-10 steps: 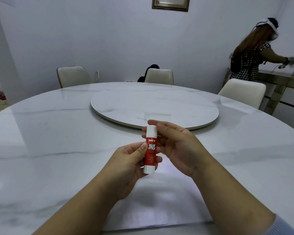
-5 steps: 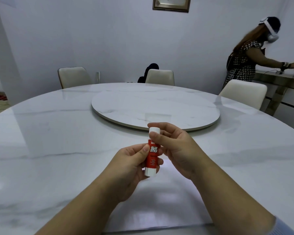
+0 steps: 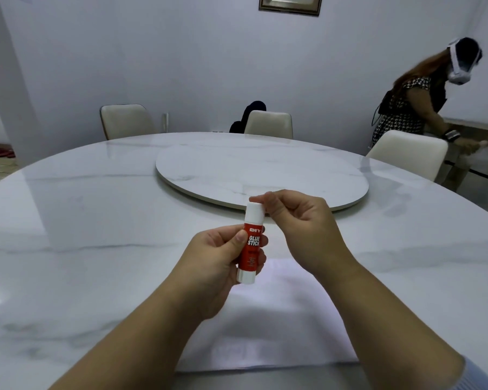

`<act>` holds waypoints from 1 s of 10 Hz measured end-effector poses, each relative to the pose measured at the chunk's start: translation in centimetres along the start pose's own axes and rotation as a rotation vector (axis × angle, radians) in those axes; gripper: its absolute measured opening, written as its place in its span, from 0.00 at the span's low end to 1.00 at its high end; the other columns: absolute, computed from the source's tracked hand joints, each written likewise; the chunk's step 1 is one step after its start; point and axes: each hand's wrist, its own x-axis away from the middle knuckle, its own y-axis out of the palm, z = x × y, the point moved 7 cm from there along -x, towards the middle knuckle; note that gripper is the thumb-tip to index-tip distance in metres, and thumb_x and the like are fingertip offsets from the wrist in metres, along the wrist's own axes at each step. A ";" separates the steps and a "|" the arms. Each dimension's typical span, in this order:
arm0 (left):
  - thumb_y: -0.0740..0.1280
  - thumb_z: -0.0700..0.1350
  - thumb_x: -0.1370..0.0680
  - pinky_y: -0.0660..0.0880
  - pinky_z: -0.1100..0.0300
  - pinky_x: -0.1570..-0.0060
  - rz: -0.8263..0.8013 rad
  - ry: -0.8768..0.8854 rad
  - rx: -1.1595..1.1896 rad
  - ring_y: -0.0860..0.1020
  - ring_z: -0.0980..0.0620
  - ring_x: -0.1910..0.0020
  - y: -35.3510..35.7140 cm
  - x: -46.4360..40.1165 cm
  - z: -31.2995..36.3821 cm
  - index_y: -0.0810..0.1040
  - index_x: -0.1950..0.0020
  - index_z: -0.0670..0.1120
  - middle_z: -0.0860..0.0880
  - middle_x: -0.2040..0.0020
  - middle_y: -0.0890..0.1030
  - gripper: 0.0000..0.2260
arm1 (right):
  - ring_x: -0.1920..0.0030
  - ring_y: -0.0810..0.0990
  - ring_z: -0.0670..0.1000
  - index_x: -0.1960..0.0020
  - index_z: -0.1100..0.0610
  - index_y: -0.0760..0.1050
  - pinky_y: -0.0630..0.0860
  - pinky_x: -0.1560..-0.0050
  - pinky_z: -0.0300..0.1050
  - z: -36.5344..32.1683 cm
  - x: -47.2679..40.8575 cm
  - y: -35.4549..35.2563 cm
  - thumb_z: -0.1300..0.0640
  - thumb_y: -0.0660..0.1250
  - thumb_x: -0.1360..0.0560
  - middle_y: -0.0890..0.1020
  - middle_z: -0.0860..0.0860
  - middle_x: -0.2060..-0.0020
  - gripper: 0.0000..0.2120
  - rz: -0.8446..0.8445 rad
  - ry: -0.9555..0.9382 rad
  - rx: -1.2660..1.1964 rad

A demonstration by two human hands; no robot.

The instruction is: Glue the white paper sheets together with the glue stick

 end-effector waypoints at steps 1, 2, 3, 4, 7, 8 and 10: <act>0.61 0.40 0.23 0.80 0.56 0.64 0.011 0.000 -0.021 0.81 0.49 0.67 0.0 0.0 -0.1 0.80 0.50 0.40 0.44 0.62 0.85 0.09 | 0.57 0.82 0.43 0.58 0.51 0.84 0.76 0.55 0.31 0.3 -0.1 0.1 0.52 0.65 0.24 0.86 0.48 0.63 0.09 -0.003 0.000 0.010; 0.61 0.41 0.23 0.81 0.54 0.62 0.022 0.011 -0.023 0.82 0.49 0.66 0.2 -0.1 -0.2 0.80 0.51 0.42 0.46 0.62 0.85 0.08 | 0.51 0.81 0.39 0.53 0.49 0.83 0.74 0.51 0.29 0.9 0.1 0.3 0.54 0.63 0.22 0.86 0.41 0.59 0.09 -0.074 0.008 -0.035; 0.63 0.44 0.26 0.77 0.54 0.52 0.039 0.047 -0.153 0.83 0.51 0.57 -0.2 -0.7 0.5 0.79 0.48 0.46 0.48 0.57 0.86 0.09 | 0.47 0.82 0.43 0.42 0.48 0.78 0.74 0.47 0.32 0.7 0.3 -1.5 0.48 0.61 0.24 0.85 0.46 0.49 0.14 -0.024 -0.044 -0.100; 0.65 0.45 0.25 0.73 0.53 0.42 0.130 0.103 -0.345 0.80 0.50 0.47 -1.4 -2.2 1.9 0.79 0.43 0.46 0.48 0.49 0.84 0.11 | 0.53 0.82 0.46 0.37 0.41 0.73 0.77 0.47 0.39 1.4 0.4 -4.9 0.42 0.59 0.26 0.85 0.49 0.51 0.18 0.181 -0.048 -0.065; 0.66 0.35 0.25 0.77 0.55 0.47 0.116 0.166 -0.662 0.81 0.48 0.51 -2.0 -6.1 1.1 0.78 0.54 0.52 0.48 0.55 0.82 0.11 | 0.61 0.80 0.43 0.42 0.41 0.74 0.76 0.54 0.38 3.9 0.1 -6.4 0.50 0.61 0.21 0.83 0.50 0.62 0.10 0.281 0.003 -0.032; 0.65 0.36 0.25 0.78 0.56 0.47 0.108 0.175 -0.742 0.81 0.48 0.51 -2.4 -6.1 0.5 0.77 0.57 0.55 0.50 0.55 0.82 0.13 | 0.65 0.79 0.42 0.43 0.41 0.75 0.76 0.55 0.35 4.2 0.2 -6.5 0.51 0.62 0.21 0.82 0.54 0.63 0.10 0.281 0.025 -0.035; 0.66 0.39 0.24 0.68 0.65 0.47 0.179 0.174 -0.885 0.75 0.50 0.39 -2.2 -5.4 0.8 0.70 0.32 0.50 0.50 0.40 0.78 0.21 | 0.67 0.77 0.40 0.40 0.47 0.76 0.74 0.59 0.31 4.6 0.9 -7.2 0.54 0.63 0.21 0.81 0.56 0.63 0.11 0.331 0.053 -0.012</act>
